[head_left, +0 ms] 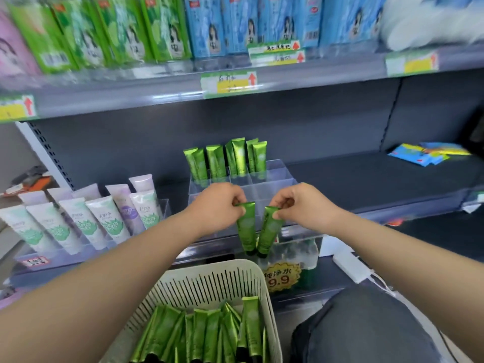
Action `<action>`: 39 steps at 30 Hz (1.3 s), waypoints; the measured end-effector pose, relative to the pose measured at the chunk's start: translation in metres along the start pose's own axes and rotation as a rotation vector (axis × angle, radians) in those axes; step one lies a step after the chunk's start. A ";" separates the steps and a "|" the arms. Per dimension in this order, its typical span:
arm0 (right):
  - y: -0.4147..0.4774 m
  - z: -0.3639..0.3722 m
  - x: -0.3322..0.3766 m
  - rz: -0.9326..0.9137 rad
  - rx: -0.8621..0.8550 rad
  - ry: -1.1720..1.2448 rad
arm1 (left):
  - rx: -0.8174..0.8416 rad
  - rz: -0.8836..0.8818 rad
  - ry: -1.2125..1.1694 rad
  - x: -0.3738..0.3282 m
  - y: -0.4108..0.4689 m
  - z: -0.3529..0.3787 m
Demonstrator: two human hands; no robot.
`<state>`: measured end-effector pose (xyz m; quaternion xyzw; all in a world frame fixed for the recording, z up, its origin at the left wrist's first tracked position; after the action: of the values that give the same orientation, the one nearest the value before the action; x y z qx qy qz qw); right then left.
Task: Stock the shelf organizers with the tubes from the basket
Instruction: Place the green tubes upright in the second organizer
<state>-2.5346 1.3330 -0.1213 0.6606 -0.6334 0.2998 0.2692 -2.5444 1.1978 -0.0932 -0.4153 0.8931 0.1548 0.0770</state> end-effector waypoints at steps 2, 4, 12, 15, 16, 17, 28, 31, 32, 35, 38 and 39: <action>0.006 -0.015 0.005 -0.029 -0.023 -0.005 | -0.027 0.009 0.010 -0.004 0.014 -0.008; 0.013 -0.032 0.005 -0.046 -0.059 0.002 | -0.060 0.016 0.009 -0.008 0.027 -0.014; 0.043 -0.072 -0.007 -0.053 -0.144 0.019 | -0.163 0.021 -0.013 -0.008 0.070 -0.018; 0.057 -0.085 -0.012 -0.053 -0.186 0.002 | -0.205 0.015 -0.018 -0.005 0.085 -0.019; 0.061 -0.088 -0.014 -0.054 -0.197 -0.001 | -0.214 0.018 -0.016 -0.004 0.091 -0.018; 0.066 -0.090 -0.015 -0.055 -0.204 -0.002 | -0.222 0.022 -0.010 -0.003 0.097 -0.018; 0.118 -0.118 -0.025 -0.085 -0.311 -0.035 | -0.237 0.090 0.117 0.010 0.164 -0.011; 0.133 -0.121 -0.027 -0.099 -0.344 -0.052 | -0.264 0.086 0.151 0.016 0.182 -0.010; 0.138 -0.122 -0.028 -0.101 -0.354 -0.054 | -0.277 0.079 0.158 0.018 0.188 -0.010; 0.153 -0.123 -0.033 -0.112 -0.377 -0.040 | -0.317 0.065 0.168 0.025 0.203 -0.008; 0.165 -0.122 -0.035 -0.149 -0.410 -0.016 | -0.343 0.079 0.171 0.029 0.214 -0.004; 0.169 -0.122 -0.036 -0.160 -0.418 -0.005 | -0.347 0.083 0.175 0.031 0.217 -0.003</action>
<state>-2.7104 1.4376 -0.0694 0.6393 -0.6280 0.1383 0.4216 -2.7304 1.3065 -0.0523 -0.3969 0.8728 0.2726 -0.0800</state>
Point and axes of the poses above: each hand's wrist, its own y-axis towards the middle knuckle, its own z-axis out of the palm, x = y × z, the point moved 10 cm from there along y, towards the middle knuckle, and after that the axes turned 10 degrees about z, right-handed, at the moved point
